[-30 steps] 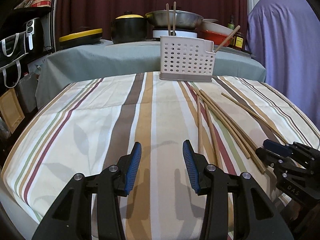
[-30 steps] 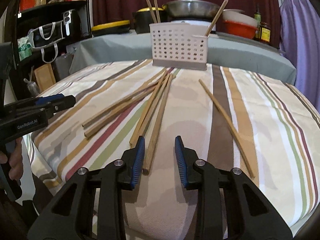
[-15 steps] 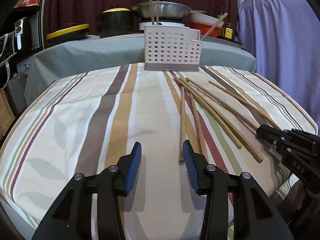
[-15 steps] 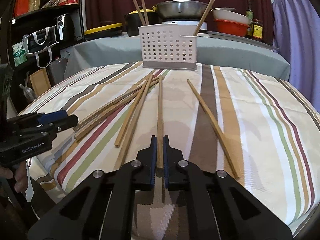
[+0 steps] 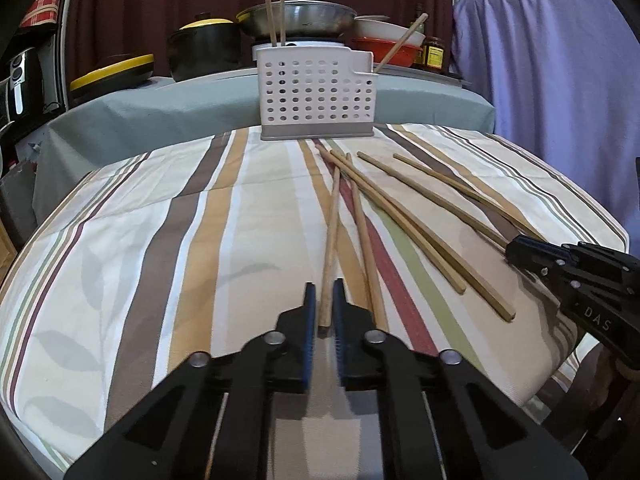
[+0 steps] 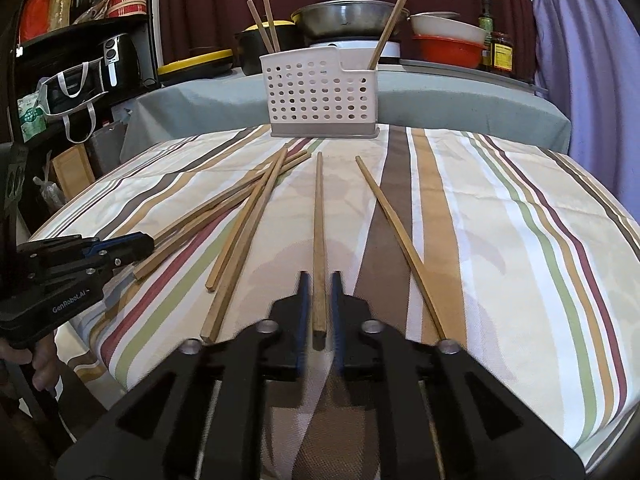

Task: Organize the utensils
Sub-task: 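Close the right tool on a chopstick while the left tool grasps another, then lift the right tool's chopstick over the white holder while the left tool carries its own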

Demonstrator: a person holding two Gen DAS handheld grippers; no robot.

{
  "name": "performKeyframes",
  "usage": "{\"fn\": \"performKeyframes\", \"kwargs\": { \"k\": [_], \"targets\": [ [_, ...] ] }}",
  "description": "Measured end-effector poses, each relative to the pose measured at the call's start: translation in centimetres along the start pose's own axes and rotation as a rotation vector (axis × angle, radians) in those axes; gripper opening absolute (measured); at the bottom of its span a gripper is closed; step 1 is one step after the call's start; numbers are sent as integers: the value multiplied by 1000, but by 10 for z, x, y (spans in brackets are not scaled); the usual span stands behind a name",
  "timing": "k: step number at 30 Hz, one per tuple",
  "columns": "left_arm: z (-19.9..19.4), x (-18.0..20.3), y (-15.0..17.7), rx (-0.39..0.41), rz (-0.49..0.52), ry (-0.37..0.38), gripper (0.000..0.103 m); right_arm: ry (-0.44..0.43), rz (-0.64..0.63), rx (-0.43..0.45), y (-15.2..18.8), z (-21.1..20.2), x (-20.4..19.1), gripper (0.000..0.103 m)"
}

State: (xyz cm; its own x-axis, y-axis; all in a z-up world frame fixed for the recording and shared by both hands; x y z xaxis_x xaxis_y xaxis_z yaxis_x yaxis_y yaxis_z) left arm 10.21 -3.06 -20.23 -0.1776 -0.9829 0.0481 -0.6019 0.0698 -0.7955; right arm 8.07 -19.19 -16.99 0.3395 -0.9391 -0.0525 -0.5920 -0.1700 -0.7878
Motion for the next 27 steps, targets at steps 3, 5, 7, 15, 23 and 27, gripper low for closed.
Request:
{"fn": "performKeyframes", "kwargs": {
  "k": [3,5,7,15,23,27],
  "targets": [
    [-1,1,0,1,2,6,7,3,-1,4,2,-3,0,26],
    [-1,2,0,1,2,7,7,3,-6,-1,4,-3,0,26],
    [-1,2,1,1,1,7,7,6,-10,0,5,-5,0,26],
    [-2,1,0,3,2,7,7,-2,-14,-4,6,-6,-1,7],
    [-14,-4,-9,37,2,-8,7,23,-41,43,-7,-18,-2,6],
    [-29,-10,-21,83,7,-30,6,49,-79,87,-21,-28,-4,7]
  ]
}}
Point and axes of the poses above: each gripper's, at about its wrist camera, not at the fingertips, and z roughly the way its jaws point, x to its right, y to its underside, the point moved 9 cm from there along z, roughly the way its jaws point, and after that the axes turned 2 degrees about -z, right-handed, at the moved point
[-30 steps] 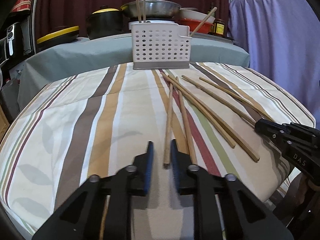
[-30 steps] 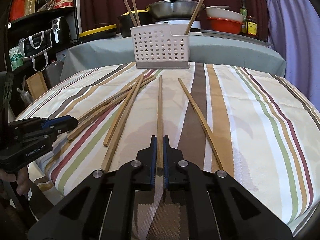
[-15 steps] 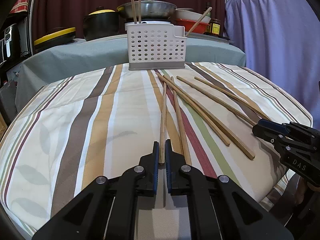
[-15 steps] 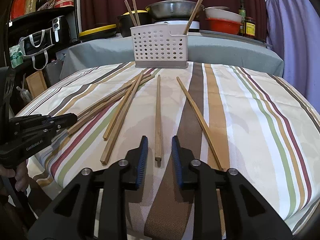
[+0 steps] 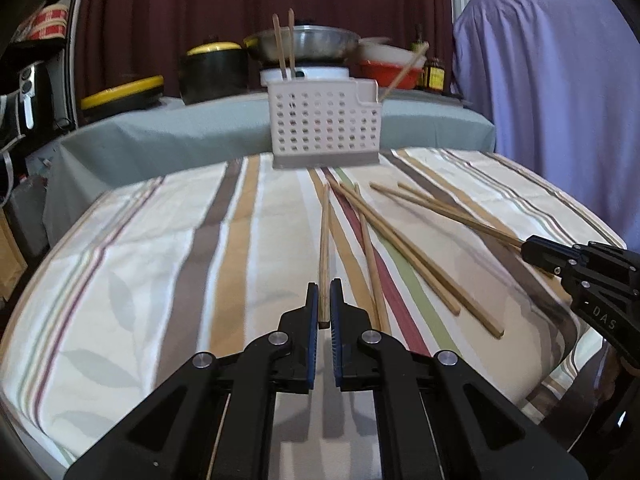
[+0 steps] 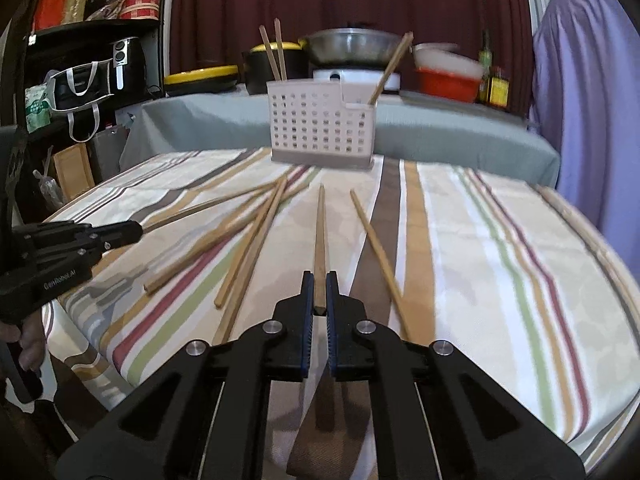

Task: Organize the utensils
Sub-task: 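Lift the right tool's chopstick over the white holder while the left tool carries its own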

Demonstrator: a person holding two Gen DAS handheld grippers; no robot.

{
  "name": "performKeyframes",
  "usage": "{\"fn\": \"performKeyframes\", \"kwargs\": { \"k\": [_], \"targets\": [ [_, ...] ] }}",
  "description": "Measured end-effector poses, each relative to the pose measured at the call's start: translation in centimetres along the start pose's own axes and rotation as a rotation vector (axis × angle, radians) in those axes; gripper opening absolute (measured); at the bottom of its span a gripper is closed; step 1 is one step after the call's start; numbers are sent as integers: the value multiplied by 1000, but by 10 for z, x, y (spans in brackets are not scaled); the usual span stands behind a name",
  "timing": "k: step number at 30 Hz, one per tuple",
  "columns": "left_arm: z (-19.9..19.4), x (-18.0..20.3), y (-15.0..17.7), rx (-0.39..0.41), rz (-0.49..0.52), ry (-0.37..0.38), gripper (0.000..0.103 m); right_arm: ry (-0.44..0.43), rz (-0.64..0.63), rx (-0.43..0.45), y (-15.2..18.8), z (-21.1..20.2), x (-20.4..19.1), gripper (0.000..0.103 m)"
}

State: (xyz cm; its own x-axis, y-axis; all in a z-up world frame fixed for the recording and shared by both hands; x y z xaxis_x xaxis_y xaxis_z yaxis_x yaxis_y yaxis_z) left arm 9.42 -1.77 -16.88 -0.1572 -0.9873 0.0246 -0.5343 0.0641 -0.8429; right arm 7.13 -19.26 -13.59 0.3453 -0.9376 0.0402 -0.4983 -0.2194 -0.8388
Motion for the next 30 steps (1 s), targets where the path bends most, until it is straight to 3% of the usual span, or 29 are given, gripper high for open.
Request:
{"fn": "performKeyframes", "kwargs": {
  "k": [14,23,30],
  "targets": [
    [-43,-13,-51,154,-14,-37,6,24,-32,142,-53,-34,7,6],
    [-86,-17,-101,283,1,-55,7,24,-18,252,-98,-67,15,6],
    [-109,-19,-126,328,-21,-47,7,9,10,304,-127,-85,24,6]
  ]
}}
Point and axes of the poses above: each gripper's, at about its wrist camera, not at the fingertips, and z roughly the way its jaws point, x to its right, y to its underside, the point moved 9 cm from there along z, roughly the way its jaws point, and after that the axes turned 2 degrees about -z, right-handed, at the moved point
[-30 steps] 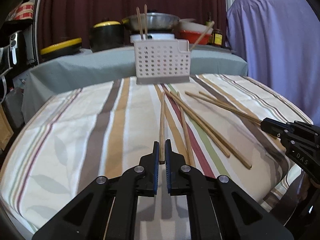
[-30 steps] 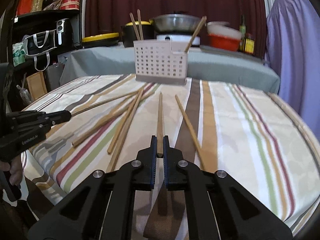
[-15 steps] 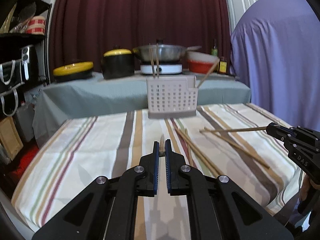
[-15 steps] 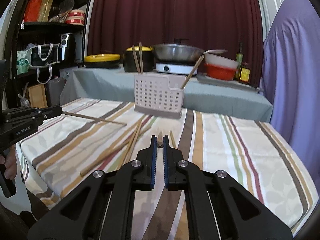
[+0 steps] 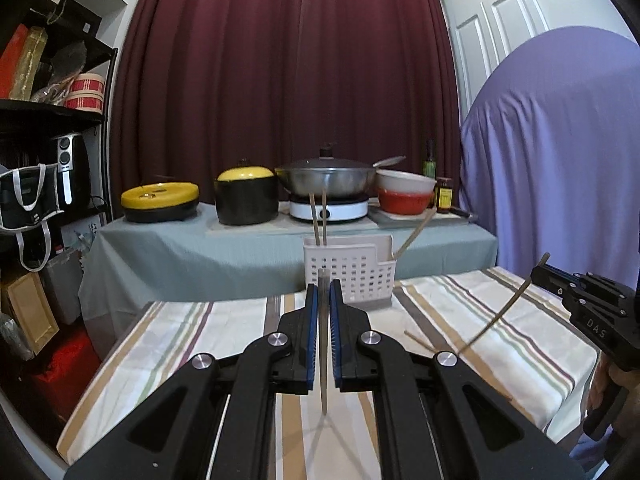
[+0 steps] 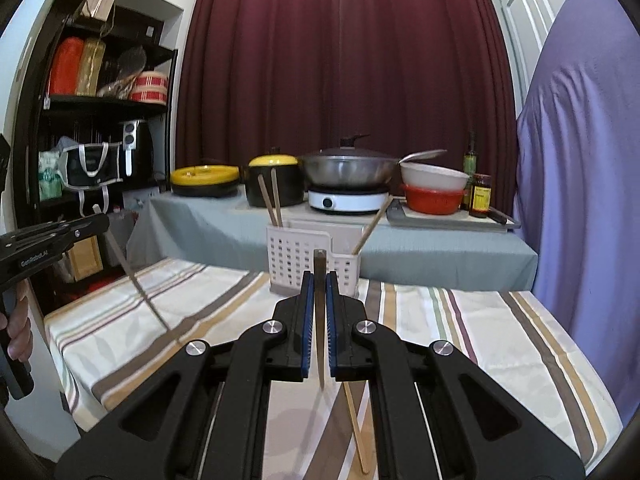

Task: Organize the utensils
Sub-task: 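Lift the right tool's chopstick over the white holder while the left tool carries its own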

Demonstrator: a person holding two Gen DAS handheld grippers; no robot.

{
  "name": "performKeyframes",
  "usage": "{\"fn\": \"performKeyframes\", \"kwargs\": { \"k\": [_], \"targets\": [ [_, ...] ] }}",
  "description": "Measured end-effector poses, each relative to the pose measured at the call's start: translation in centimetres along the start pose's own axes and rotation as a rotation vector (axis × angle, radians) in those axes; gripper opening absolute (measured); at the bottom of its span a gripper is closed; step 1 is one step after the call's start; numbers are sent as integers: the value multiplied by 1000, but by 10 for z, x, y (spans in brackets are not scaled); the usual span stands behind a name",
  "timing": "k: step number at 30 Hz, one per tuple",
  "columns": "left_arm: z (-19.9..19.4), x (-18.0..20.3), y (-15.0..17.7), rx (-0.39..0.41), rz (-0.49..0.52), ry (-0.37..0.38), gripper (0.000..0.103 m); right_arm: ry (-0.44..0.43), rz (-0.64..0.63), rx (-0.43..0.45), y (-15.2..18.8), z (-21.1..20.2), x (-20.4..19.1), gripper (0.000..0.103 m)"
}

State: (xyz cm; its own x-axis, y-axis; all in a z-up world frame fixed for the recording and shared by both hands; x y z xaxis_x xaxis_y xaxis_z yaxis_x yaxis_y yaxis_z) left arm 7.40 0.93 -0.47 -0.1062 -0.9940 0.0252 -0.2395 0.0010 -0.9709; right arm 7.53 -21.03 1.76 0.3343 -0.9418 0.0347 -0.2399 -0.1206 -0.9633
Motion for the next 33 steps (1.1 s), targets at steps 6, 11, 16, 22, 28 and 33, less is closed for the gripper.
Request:
{"fn": "performKeyframes", "kwargs": {
  "k": [6,11,16,22,28,33],
  "targets": [
    [3,-1,-9,-7,-4,-5,7,3,-8,14,-14,2,3,6],
    [8,-2,-16,-10,-13,-7,6,-2,-12,23,-23,7,2,6],
    [12,-1,-30,-2,-32,7,7,-13,-14,48,-41,13,3,6],
    [24,0,-57,35,-44,34,6,-32,-10,96,-69,26,9,6],
    [42,5,-85,77,-35,50,6,-28,-29,157,-102,46,18,6],
    [61,5,-110,118,-46,53,6,-21,-34,198,-124,69,26,6]
  ]
}}
Point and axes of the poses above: each gripper's, at about its wrist camera, not at the fingertips, and z roughly the way its jaws point, x to its right, y to its underside, the point moved 9 cm from there along z, roughly the way its jaws point, and after that the axes turned 2 degrees about -z, right-handed, at the moved point
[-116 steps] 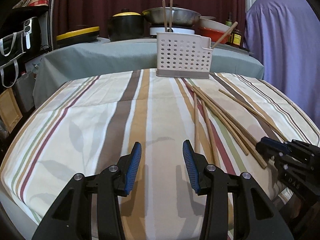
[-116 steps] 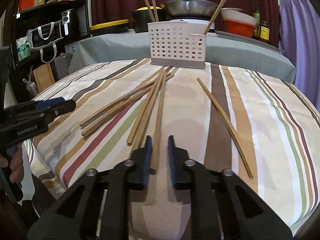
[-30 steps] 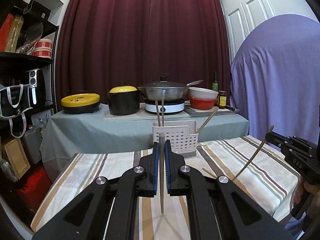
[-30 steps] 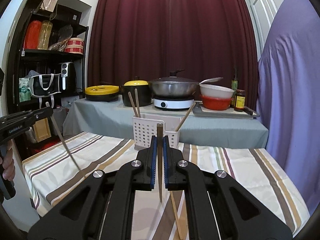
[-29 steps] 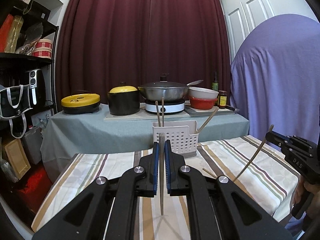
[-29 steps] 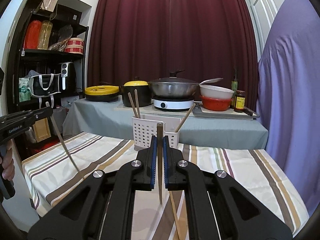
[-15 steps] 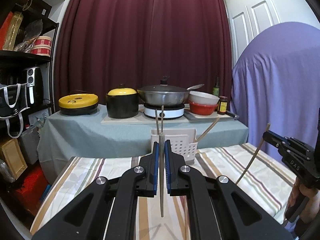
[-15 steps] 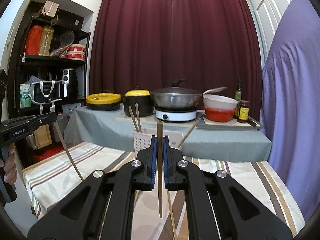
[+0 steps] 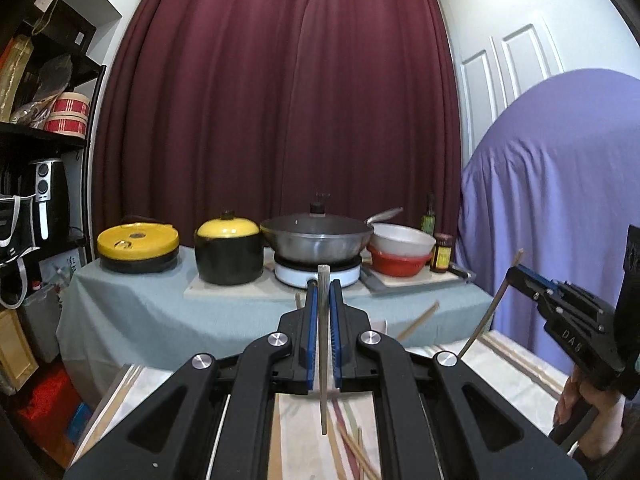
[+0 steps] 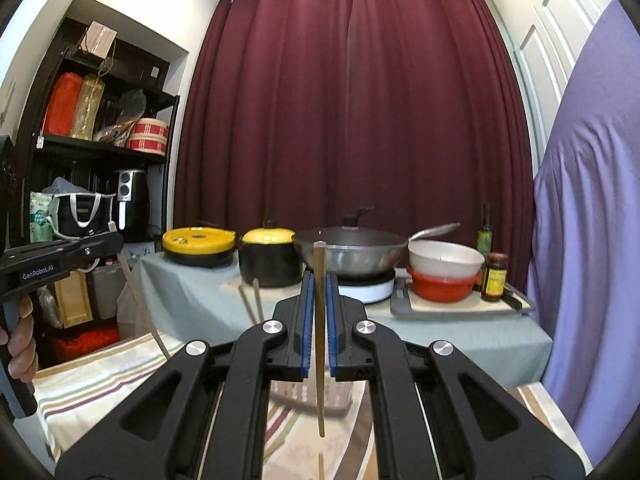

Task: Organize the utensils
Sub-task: 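Lift the right tool's chopstick over the white holder while the left tool carries its own, then open the right tool into the white holder while the left tool releases its chopstick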

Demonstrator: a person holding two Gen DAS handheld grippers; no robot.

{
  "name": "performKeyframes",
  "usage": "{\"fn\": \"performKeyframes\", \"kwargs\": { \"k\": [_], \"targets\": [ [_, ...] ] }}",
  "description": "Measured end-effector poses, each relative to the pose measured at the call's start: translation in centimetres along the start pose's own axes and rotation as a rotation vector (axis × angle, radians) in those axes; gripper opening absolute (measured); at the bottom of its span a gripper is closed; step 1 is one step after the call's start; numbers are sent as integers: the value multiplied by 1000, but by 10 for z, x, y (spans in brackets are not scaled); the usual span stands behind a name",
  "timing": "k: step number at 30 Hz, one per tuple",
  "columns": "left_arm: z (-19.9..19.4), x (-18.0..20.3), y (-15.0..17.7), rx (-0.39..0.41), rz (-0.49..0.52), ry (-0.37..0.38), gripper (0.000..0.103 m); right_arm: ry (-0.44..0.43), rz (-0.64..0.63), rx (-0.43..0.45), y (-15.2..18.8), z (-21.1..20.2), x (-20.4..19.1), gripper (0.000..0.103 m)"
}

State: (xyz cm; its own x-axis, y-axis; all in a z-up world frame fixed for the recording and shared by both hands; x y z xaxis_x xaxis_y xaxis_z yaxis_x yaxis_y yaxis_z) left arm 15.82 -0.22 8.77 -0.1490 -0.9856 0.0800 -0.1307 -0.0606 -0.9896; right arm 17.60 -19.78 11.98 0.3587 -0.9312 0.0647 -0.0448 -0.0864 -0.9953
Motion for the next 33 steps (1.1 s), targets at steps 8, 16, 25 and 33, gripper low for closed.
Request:
{"fn": "performKeyframes", "kwargs": {
  "k": [8,16,25,33],
  "targets": [
    [38,4,-32,71,-10,3,6,7,-1,64,-24,49,12,6],
    [79,6,-60,122,-14,-2,6,9,22,96,-38,91,26,6],
    [126,1,-48,80,-15,-33,6,-4,46,70,-27,131,33,6],
    [155,-1,-21,29,1,-48,6,-5,50,-12,12,166,37,6]
  ]
}}
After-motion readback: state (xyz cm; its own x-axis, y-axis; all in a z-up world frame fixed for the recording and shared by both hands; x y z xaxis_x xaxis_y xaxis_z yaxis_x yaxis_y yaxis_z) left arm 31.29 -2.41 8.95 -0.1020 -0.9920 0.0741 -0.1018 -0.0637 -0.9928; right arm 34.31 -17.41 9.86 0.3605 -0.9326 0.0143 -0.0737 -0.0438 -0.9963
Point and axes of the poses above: each gripper's, at about its wrist camera, not at the fingertips, and z roughly the way its jaws point, x to its right, y to its underside, the point moved 9 cm from there along z, roughly the way its jaws point, and after that the axes turned 2 degrees about -z, right-handed, at the moved point
